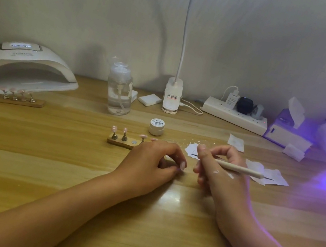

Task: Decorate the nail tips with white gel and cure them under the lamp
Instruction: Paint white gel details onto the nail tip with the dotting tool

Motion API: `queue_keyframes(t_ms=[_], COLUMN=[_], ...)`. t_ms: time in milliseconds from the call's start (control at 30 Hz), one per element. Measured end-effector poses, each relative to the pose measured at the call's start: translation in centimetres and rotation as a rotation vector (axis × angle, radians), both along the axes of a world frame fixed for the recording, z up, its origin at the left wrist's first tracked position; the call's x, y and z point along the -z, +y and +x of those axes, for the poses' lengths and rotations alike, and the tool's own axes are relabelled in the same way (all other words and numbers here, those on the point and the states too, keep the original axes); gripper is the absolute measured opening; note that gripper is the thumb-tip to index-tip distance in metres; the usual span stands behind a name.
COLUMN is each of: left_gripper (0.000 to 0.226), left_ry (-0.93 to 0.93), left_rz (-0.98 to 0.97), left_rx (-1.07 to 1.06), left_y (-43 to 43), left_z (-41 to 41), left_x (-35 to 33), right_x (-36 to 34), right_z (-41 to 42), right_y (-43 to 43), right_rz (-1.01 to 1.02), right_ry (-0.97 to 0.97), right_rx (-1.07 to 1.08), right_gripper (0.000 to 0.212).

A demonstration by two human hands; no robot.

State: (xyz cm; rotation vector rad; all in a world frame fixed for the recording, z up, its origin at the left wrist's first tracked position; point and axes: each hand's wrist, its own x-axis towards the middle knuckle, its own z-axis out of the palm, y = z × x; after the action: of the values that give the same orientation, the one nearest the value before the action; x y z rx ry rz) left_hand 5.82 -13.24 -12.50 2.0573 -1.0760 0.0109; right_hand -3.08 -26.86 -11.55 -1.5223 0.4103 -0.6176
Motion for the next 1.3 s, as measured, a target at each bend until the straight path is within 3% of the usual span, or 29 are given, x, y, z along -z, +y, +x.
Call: queue_keyframes(t_ms=[533, 1300], left_gripper=[0.022, 0.018], left_ry=[-0.014, -0.024], left_rz=[-0.020, -0.011], left_rx=[0.008, 0.003], left_y=[0.02, 0.05], left_z=[0.16, 0.21], left_x=[0.11, 0.18], right_x=[0.30, 0.58], right_z=[0.37, 0.40], right_y=[0.00, -0.08], right_rz=[-0.035, -0.051], right_ry=[0.010, -0.010], right_rx=[-0.070, -0.087], right_gripper=[0.032, 0.022])
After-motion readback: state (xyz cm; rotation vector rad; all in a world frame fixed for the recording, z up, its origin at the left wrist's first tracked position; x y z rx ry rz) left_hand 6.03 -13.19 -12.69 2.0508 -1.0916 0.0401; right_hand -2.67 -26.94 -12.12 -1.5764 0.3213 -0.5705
